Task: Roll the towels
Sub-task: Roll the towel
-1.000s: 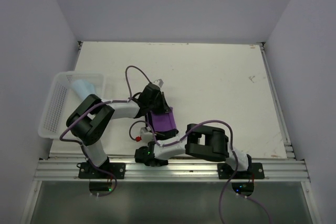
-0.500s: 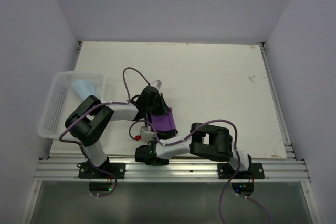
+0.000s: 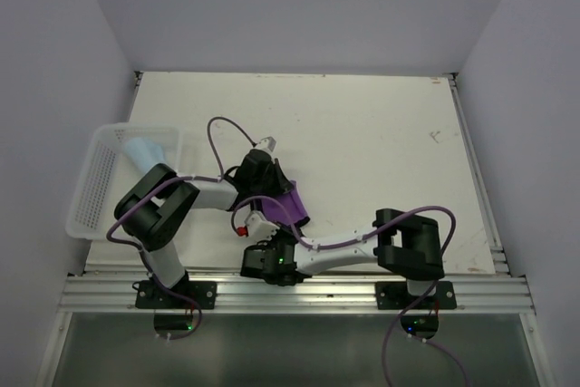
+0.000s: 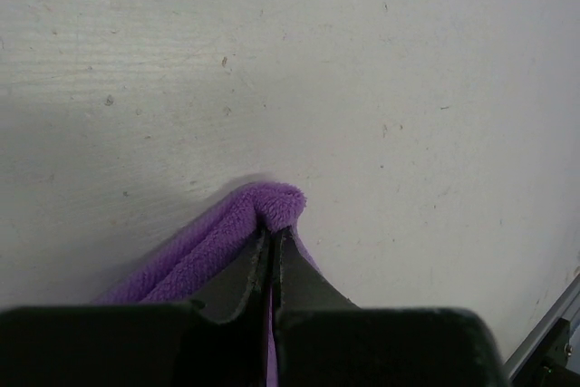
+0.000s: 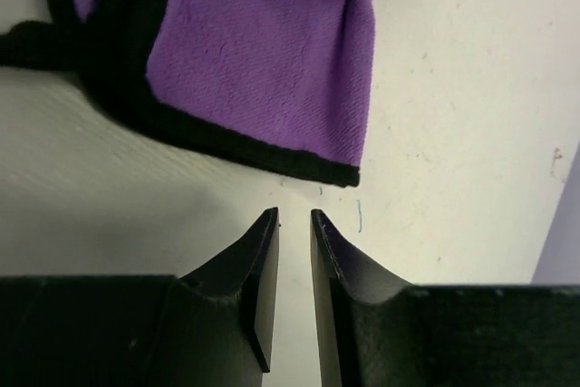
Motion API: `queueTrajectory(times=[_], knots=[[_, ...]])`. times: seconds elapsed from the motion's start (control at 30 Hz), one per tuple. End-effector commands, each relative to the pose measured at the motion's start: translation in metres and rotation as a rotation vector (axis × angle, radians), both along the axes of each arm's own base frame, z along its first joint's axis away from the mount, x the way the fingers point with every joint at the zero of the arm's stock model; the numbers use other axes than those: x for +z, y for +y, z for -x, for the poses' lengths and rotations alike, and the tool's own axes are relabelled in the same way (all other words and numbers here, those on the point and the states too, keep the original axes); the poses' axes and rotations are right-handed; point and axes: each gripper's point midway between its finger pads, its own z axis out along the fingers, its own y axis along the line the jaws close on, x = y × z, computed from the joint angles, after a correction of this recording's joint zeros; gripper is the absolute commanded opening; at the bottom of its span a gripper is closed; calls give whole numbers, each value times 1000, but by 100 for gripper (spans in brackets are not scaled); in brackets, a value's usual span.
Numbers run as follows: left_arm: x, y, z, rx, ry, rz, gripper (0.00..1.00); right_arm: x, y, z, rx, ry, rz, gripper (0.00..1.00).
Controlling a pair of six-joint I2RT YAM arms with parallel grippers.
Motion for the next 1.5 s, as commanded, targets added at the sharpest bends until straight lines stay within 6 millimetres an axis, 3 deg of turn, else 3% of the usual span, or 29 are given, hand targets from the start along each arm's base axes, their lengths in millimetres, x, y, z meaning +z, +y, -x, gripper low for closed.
queueTrajectory(times=[0.0,0.1,0.13,0.27,0.33,0.37,0.43,0.47,0.53,0.57,0.73,1.1,1.47], knots=[[-52,43,13,88,92,-175,0,-1,4,11,-10,70,-132,25],[-54,44,14,87,95,-173,0,2,-4,14,-28,88,-199,24],[-54,44,14,87,94,-172,0,13,-3,13,-36,92,-265,22],[-56,44,17,85,96,-174,0,23,-18,1,-102,141,-419,18],[-56,46,17,88,95,-176,0,35,-13,-1,-116,215,-566,17],[-55,46,18,89,94,-174,0,29,-25,-11,-160,233,-599,17],[-56,47,19,91,95,-175,0,34,-19,-15,-178,309,-741,18],[-56,47,19,92,94,-175,0,35,-33,-27,-231,316,-793,18],[-56,47,20,93,96,-173,0,37,-31,-32,-272,386,-907,17],[-56,48,20,97,97,-171,0,33,-43,-43,-322,394,-942,18],[-57,46,21,91,97,-163,0,20,-40,-59,-436,546,-1104,22],[-59,47,24,90,101,-156,0,-14,-38,-70,-542,678,-1238,33],[-60,47,25,97,103,-151,0,-11,-29,-72,-544,697,-1305,39]])
